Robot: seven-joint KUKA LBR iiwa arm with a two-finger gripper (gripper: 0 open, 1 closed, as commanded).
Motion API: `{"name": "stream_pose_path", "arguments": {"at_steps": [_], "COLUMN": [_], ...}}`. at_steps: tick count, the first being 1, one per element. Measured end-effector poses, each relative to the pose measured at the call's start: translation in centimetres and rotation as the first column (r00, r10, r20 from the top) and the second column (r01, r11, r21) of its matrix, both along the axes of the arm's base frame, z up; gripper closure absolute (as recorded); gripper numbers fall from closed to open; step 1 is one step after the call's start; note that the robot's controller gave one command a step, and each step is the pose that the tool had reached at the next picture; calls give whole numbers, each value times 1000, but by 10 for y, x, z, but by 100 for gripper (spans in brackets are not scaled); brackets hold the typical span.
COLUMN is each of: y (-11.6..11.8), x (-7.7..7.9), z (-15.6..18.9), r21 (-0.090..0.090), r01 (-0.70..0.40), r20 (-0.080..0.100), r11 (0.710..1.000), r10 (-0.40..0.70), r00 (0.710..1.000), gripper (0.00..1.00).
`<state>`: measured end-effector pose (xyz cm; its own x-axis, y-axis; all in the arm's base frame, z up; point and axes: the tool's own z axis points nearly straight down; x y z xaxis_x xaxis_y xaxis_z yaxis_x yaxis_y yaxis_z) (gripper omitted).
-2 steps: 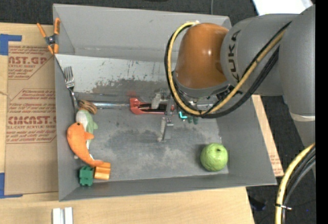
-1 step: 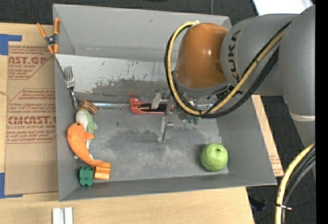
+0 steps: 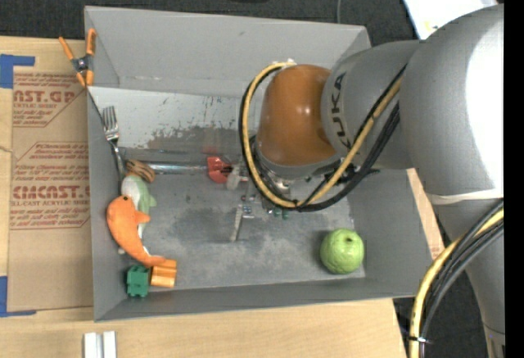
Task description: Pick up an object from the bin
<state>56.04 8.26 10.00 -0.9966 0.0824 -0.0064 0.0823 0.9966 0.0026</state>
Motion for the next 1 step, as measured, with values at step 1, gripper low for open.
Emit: {"name": "stream_pose_path", "arguments": {"at_steps": [1], "y": [4], "x": [9], "z": [-20], "r21": [0], "r01": [-81], "r20": [-4], "r11": [997], "r10": [81], "r00": [997], "gripper": [0]}}
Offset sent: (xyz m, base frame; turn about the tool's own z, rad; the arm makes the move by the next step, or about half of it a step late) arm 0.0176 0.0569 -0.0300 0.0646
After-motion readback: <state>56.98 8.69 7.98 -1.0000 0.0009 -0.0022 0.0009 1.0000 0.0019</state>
